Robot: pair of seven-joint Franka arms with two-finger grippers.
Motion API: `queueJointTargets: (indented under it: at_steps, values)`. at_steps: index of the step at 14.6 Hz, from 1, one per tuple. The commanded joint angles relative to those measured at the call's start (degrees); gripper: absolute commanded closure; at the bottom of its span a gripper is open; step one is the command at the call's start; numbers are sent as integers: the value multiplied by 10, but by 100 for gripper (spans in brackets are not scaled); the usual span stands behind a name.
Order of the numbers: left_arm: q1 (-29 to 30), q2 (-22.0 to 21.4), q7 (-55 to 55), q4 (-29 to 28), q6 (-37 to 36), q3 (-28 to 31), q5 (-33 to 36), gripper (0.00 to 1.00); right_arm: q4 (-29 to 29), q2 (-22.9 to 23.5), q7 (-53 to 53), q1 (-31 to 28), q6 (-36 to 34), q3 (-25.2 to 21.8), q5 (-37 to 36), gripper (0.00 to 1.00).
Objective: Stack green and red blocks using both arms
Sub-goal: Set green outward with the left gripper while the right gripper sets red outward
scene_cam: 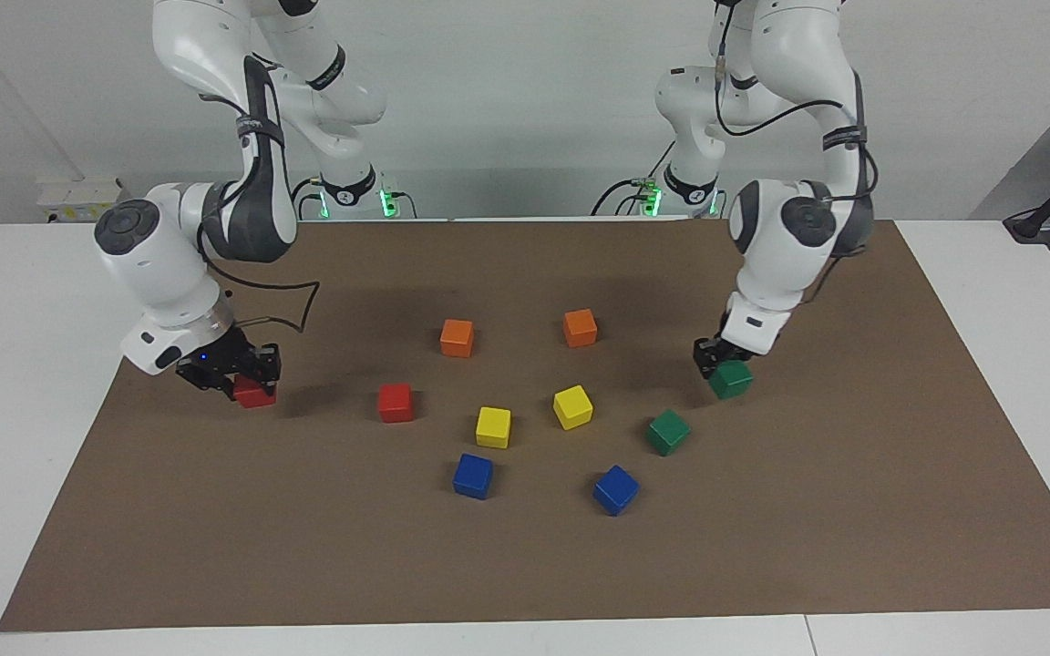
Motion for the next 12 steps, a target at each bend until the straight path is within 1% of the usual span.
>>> queueJointTargets:
  at_steps: [1,3,6,7,9,12]
  values:
    - [89,-18,138,-17,-12,-6,-5,100,-8,13,-12,-16,28,7,-2,100]
    - [151,-19,229,-22,-5,-6,-5,100,-14,19,-12,-21,37,7,-2,100]
    - [202,-18,291,-31,9,-6,-5,100,-24,24,-10,-25,40,7,5,100]
    - [212,-18,303,-41,22,-6,-5,100,-33,26,-8,-29,49,8,6,100]
    - [220,-12,321,-63,70,-6,-5,100,-55,26,-7,-30,82,7,6,100]
    - [220,9,330,-71,105,-6,-5,100,-56,26,-5,-32,82,6,6,99]
